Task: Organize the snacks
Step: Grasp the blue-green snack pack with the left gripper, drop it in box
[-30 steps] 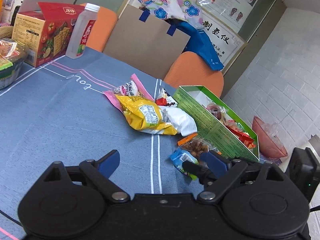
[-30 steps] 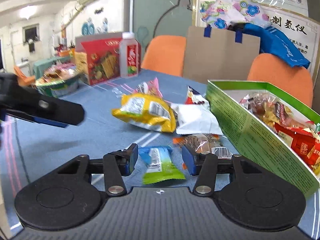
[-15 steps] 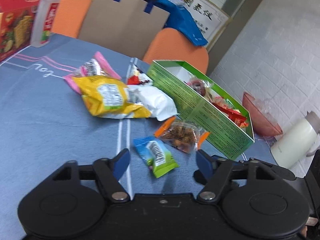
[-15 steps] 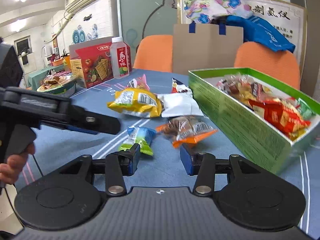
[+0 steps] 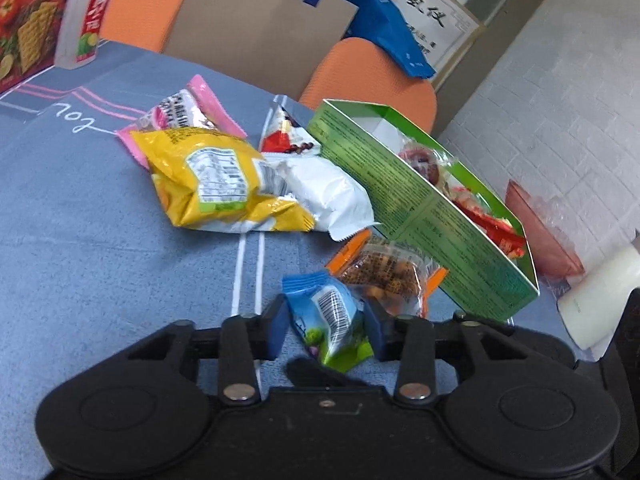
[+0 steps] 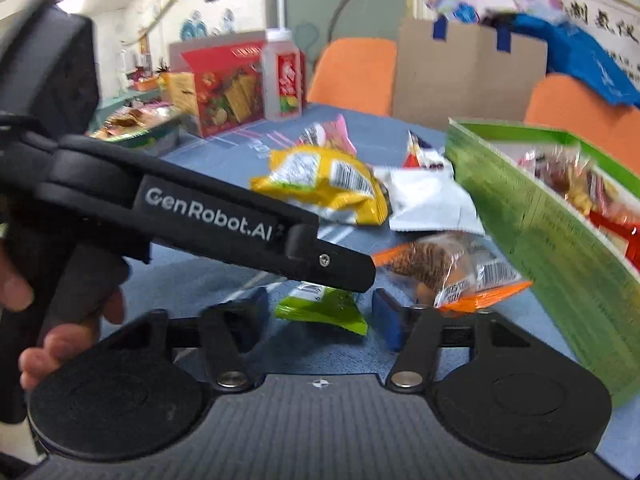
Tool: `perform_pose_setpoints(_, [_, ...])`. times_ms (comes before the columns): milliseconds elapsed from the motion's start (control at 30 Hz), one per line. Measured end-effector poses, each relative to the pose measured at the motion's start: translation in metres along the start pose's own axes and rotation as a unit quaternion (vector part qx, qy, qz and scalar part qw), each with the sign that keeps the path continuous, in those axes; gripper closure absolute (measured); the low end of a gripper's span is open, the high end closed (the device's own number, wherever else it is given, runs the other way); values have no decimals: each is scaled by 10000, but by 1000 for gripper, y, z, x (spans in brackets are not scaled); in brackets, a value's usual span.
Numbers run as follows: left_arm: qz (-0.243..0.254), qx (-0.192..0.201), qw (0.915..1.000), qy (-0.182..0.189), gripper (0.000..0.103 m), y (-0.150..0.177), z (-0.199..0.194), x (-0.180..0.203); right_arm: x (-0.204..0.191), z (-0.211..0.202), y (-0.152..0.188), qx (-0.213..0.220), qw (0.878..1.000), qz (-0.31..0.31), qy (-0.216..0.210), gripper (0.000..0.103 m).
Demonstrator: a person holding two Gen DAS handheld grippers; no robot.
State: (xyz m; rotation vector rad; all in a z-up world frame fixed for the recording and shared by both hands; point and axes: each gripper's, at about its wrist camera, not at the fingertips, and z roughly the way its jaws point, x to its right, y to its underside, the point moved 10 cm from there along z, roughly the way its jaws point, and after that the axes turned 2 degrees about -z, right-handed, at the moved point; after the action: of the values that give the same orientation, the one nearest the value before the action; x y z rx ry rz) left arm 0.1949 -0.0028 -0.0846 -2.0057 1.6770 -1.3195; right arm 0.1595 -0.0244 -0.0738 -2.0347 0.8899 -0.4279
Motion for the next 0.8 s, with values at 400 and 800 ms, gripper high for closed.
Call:
perform_pose_setpoints(400, [386, 375, 9974, 489, 18, -24, -18, 59, 16, -51, -19, 746, 9950, -170, 640, 31])
perform_pose_setpoints(800, [958, 460, 9866, 1236, 18, -78, 38, 153, 115, -90, -54, 1463, 9753, 235, 1636, 31])
